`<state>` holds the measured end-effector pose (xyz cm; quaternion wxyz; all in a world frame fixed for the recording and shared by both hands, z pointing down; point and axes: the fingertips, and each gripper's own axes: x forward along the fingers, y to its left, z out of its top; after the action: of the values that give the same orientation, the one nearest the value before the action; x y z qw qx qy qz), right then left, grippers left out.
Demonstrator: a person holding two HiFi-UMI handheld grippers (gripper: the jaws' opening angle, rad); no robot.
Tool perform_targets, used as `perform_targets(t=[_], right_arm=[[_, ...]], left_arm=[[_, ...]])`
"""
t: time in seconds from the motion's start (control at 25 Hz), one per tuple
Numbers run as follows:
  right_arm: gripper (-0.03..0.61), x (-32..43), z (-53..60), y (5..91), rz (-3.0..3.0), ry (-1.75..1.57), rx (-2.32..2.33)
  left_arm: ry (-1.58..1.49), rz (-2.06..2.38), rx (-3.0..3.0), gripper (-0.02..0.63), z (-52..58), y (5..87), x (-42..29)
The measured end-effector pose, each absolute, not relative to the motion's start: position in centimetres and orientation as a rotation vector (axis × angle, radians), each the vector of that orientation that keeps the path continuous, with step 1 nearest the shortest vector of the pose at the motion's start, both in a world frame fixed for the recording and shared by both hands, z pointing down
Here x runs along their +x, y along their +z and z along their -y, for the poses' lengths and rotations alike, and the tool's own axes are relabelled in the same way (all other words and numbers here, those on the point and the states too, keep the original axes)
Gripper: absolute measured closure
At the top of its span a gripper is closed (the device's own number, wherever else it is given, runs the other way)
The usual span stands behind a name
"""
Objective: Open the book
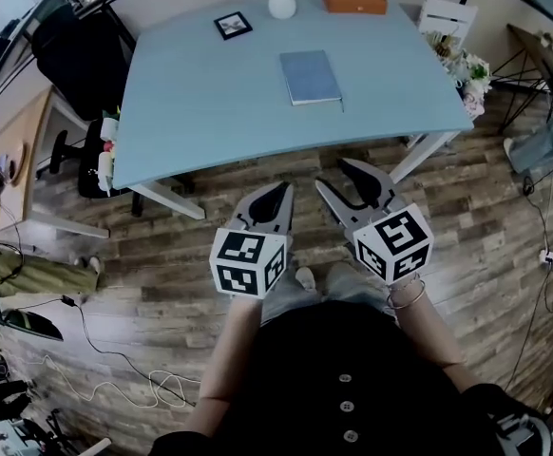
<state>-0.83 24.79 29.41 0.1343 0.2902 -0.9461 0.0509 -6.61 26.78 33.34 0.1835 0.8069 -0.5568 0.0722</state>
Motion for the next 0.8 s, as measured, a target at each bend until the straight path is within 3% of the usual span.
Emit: perform_targets(t=[0.8], right_arm=[[0.413,-2.9,-19.6,30.4,2.731,0.167,0.811]], left_arm=[[0.181,1.561,2.234,0.601,-22.5,34.6,-8.4]])
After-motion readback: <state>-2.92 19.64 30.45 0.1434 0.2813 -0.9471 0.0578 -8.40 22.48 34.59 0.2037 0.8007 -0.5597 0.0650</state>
